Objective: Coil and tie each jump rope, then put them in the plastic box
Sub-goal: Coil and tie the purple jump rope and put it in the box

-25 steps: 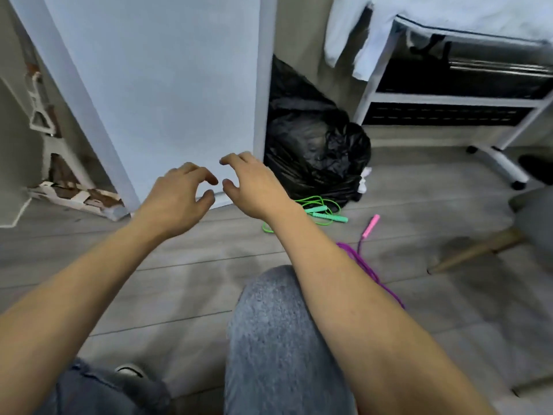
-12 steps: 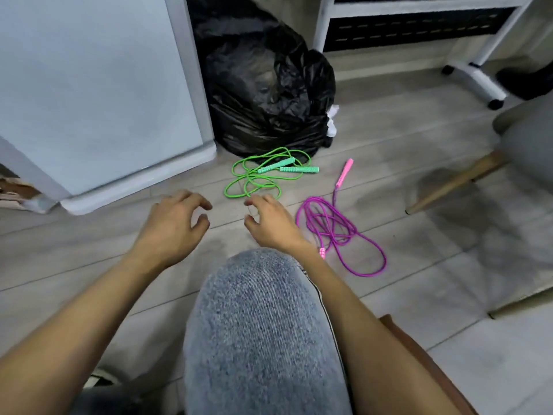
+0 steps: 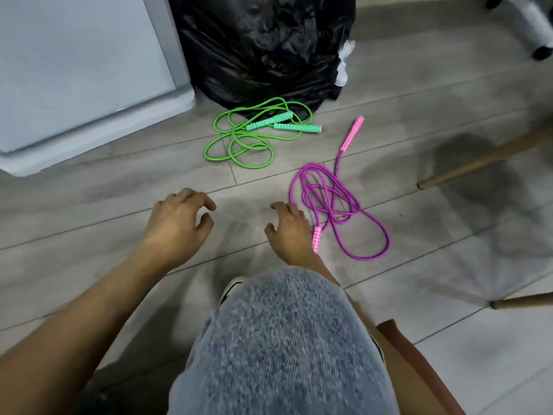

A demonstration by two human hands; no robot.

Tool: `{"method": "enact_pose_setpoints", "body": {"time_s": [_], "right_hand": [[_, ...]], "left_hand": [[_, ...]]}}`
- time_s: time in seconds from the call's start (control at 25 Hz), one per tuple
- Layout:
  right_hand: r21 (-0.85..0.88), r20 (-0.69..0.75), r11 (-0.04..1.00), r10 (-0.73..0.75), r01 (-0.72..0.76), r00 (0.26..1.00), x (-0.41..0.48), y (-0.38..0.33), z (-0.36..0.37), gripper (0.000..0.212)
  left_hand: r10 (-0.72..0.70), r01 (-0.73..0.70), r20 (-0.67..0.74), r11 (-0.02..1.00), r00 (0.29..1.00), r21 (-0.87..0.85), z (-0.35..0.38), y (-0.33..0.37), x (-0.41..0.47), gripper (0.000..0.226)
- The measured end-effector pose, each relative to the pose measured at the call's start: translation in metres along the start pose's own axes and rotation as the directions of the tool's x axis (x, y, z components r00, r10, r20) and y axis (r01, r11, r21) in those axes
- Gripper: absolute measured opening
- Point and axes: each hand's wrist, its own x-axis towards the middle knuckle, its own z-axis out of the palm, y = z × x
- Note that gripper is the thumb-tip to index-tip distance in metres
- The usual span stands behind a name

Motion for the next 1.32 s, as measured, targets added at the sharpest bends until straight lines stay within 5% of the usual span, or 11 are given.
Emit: {"method": "enact_pose_setpoints", "body": {"time_s": [0.2,0.36,0.52,0.68,0.92,1.0,1.12,1.2,1.32], "right_hand": [[-0.214,0.047,0.887,0.428,-0.409,0.903,0.049,0.09,0.008,0.102],[-0.21,0.153,0.789,0.61,-0.578,0.777,0.083,0.134,0.024,0.094],[-0.015,0.151,0.799,0.596,-0.601,0.789,0.101,0.104,0.056,0.059],[0.262,0.307,0.777,0.495,-0.572,0.813,0.126,0.018,0.098,0.06],[0.201,0.59,0.939,0.111,-0.278,0.8,0.099,-0.116,0.156,0.051],[0.15,0.536,0.981,0.021,-0.119,0.844,0.097,-0.122,0.149,0.044],[-0.009,0.225,0.999,-0.049,0.052,0.973,0.109,-0.093,0.12,0.037],[-0.21,0.034,0.978,-0.003,0.01,0.999,0.12,-0.052,0.099,0.045],[-0.365,0.017,0.9,0.262,-0.238,0.965,0.131,0.013,0.084,0.048]], "left_hand": [[-0.01,0.014,0.08,0.999,0.997,-0.05,0.041,-0.017,0.011,0.019],[-0.027,0.033,0.106,0.998,0.994,-0.054,0.052,-0.034,0.019,0.019],[-0.043,0.05,0.11,0.997,0.993,-0.058,0.061,-0.044,0.017,0.018],[-0.059,0.061,0.136,0.998,0.989,-0.016,0.067,-0.058,0.018,0.019],[-0.178,0.142,0.329,0.981,0.927,0.131,0.078,-0.102,0.013,0.035],[-0.207,0.149,0.372,0.973,0.905,0.179,0.084,-0.114,0.011,0.044],[-0.237,0.153,0.399,0.961,0.886,0.233,0.09,-0.13,0.018,0.054],[-0.229,0.125,0.421,0.957,0.878,0.261,0.095,-0.137,0.024,0.058],[-0.175,0.022,0.506,0.956,0.844,0.294,0.109,-0.143,0.031,0.062]]}}
